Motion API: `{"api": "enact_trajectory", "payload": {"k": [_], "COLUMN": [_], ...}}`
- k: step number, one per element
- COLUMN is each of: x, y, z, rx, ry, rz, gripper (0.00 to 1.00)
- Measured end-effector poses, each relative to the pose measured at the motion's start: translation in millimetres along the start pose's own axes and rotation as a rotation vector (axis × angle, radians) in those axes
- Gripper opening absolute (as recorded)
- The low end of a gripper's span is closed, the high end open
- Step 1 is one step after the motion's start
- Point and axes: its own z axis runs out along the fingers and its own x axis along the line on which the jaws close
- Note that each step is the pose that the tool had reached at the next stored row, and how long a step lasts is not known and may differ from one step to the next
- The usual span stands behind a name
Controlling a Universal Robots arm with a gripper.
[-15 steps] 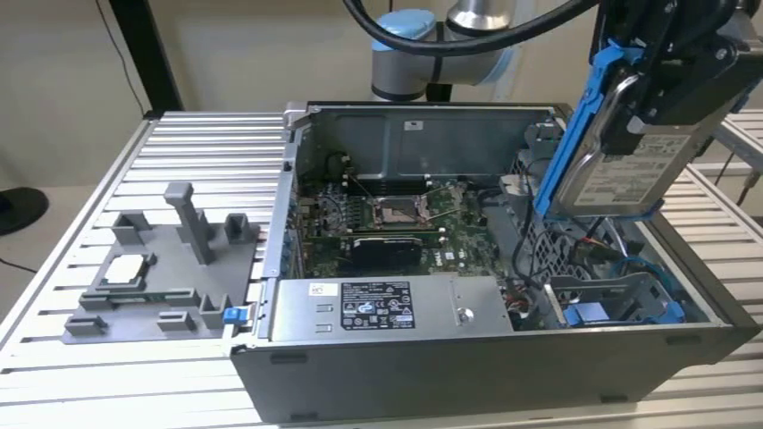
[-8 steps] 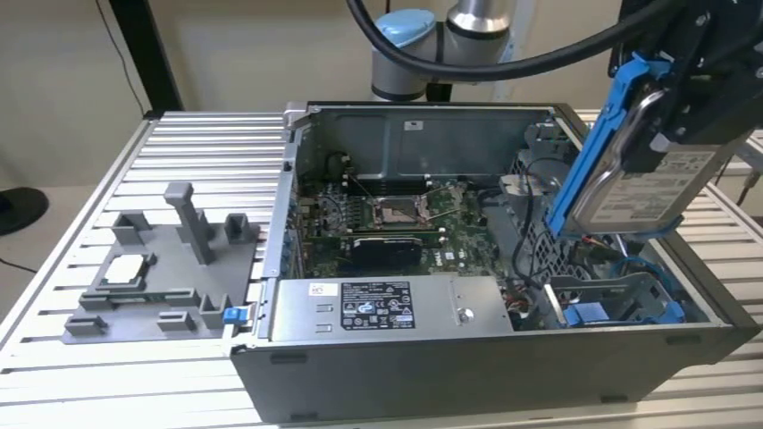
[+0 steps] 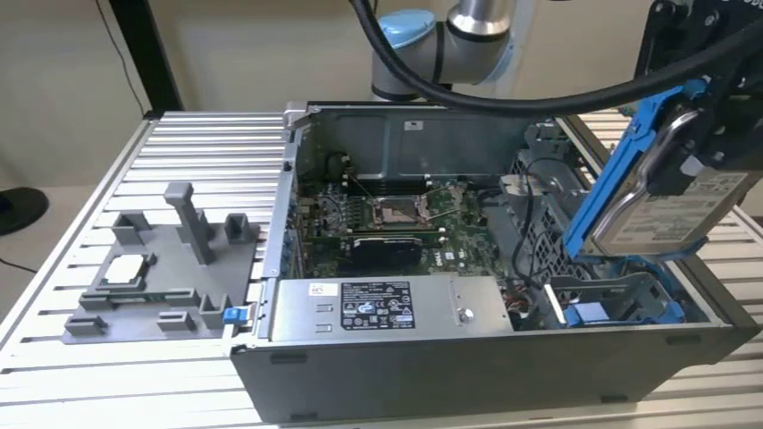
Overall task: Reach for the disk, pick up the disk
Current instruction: 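Pick up the disk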
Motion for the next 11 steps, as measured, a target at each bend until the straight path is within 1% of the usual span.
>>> {"api": "enact_trajectory", "payload": {"k": [2,4,11], "x": [4.9,7.0,7.1], "y": [-0.7,-0.9,-1.2], "z": [0.0,-0.1,0.0], "rx": [0.0,0.0,0.0], "ry": [0.0,0.0002,0.0], "rz": [0.0,0.0,0.0], "gripper": [0.0,0.0,0.0]}}
